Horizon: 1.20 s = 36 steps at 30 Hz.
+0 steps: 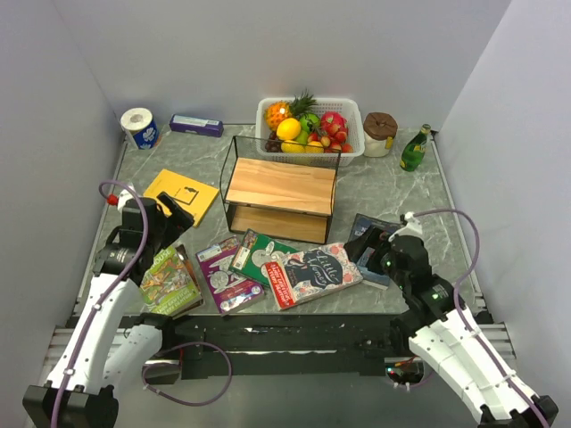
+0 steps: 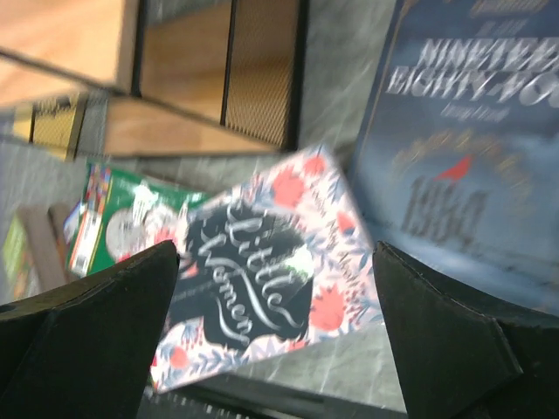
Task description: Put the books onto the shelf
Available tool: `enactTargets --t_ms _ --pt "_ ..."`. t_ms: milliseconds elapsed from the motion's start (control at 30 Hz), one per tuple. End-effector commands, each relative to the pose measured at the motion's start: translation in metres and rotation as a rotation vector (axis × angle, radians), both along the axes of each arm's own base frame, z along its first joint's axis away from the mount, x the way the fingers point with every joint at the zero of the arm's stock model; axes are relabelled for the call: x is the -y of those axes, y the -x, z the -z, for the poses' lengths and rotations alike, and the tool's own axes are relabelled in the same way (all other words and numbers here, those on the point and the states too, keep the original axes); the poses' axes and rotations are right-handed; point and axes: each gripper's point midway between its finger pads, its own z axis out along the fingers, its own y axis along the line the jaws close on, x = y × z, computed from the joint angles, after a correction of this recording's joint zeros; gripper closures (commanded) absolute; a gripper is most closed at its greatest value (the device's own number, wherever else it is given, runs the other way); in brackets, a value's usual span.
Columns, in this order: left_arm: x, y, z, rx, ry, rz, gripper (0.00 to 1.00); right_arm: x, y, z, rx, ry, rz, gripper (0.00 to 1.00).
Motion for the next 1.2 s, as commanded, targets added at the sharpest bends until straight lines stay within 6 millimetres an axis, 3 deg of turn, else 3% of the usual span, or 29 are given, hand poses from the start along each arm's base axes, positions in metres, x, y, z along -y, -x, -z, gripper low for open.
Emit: enactTargets --t_ms 0,33,100,133,233,533,833,967,1000,1100,1167 --pt "0.007 0.001 -0.014 0.047 0.026 0.033 0.04 -0.039 0.012 -0.001 -0.024 -0.211 -0.123 0.01" --pt "0.009 0.000 -0.016 0.064 0.037 0.040 0.04 -0.041 0.018 0.016 -0.068 -0.232 -0.122 0.01" --pt "0.012 0.001 -0.016 0.080 0.059 0.047 0.04 -0.043 0.025 0.022 -0.085 -0.309 -0.100 0.01" --pt "0.014 0.001 -0.016 0.087 0.069 0.052 0.04 -0.039 0.028 0.038 -0.113 -0.312 -0.075 0.01" --pt "0.018 0.001 -0.013 0.098 0.093 0.063 0.04 -0.031 0.035 0.051 -0.133 -0.348 -0.007 0.01" --pt "0.020 -0.001 0.008 0.065 0.107 0.053 0.04 -0.029 0.055 0.051 -0.194 -0.415 0.015 0.01" --pt "0.022 -0.001 0.009 0.069 0.131 0.050 0.04 0.002 0.094 0.080 -0.381 -0.204 0.058 0.01" --pt "0.025 -0.001 0.019 0.051 0.154 0.049 0.04 -0.007 0.088 0.088 -0.360 -0.277 0.055 0.01" --pt "0.026 0.000 0.019 0.048 0.161 0.051 0.04 -0.011 0.089 0.099 -0.380 -0.295 0.050 0.01" --pt "0.026 0.003 0.022 0.039 0.163 0.052 0.04 -0.018 0.076 0.104 -0.353 -0.349 0.066 0.01" --pt "0.026 0.005 0.017 0.054 0.161 0.053 0.04 -0.022 0.065 0.097 -0.292 -0.379 0.058 0.01"
